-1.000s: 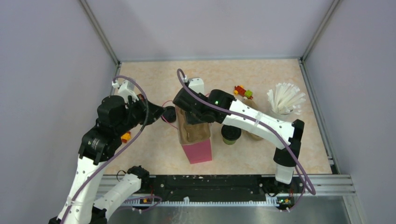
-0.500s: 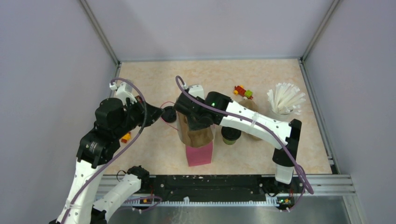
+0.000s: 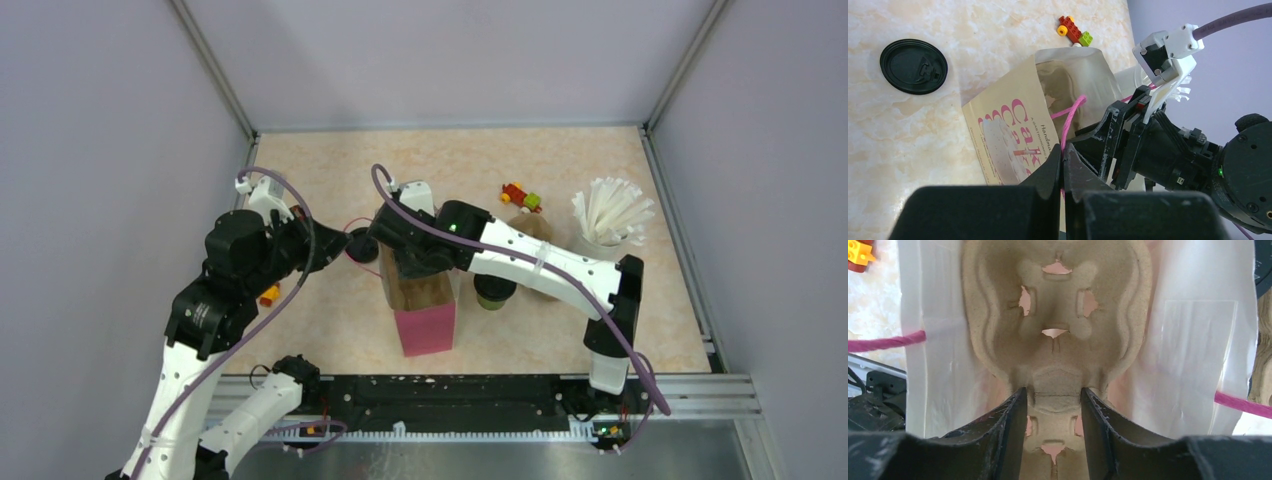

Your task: Pack the takeout coffee

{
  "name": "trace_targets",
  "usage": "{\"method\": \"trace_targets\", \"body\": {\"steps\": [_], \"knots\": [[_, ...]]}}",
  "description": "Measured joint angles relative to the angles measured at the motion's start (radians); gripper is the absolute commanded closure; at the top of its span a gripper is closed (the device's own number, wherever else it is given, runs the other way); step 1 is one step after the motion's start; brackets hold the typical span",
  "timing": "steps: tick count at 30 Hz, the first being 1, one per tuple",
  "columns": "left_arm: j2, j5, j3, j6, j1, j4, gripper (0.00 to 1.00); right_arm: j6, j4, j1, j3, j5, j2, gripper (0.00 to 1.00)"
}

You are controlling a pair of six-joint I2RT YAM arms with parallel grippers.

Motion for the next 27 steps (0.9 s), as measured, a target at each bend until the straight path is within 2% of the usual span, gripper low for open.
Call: {"method": "trace_targets", "body": {"steps": [5,12,15,16,20,21,23,27], "knots": [[0.000,0.000,-0.006,-0.003,0.000,0.000,0.98,0.001,0.005,0.000,-0.008,0.017,0.000,0.52],[-0.002,0.000,-0.014,-0.003,0.000,0.000,0.95,-0.021,0.036,0.000,-0.065,0.022,0.000,0.55],[-0.003,0.000,-0.020,-0.003,0.000,0.000,0.85,-0.037,0.068,0.000,-0.101,0.024,0.000,0.57],[-0.003,0.000,-0.022,-0.005,0.000,0.000,0.77,-0.043,0.081,0.000,-0.113,0.025,0.000,0.58],[-0.009,0.000,-0.036,-0.010,0.000,-0.002,0.73,-0.072,0.172,0.000,-0.185,0.028,0.000,0.59],[-0.010,0.000,-0.037,-0.010,0.000,-0.002,0.68,-0.079,0.194,0.000,-0.206,0.027,0.000,0.59],[-0.009,-0.003,-0.036,-0.005,0.000,-0.003,0.51,-0.087,0.217,0.000,-0.235,0.026,0.000,0.58],[-0.001,-0.030,-0.013,0.023,0.000,-0.034,0.35,-0.108,0.245,0.000,-0.227,0.021,-0.005,0.55]]}}
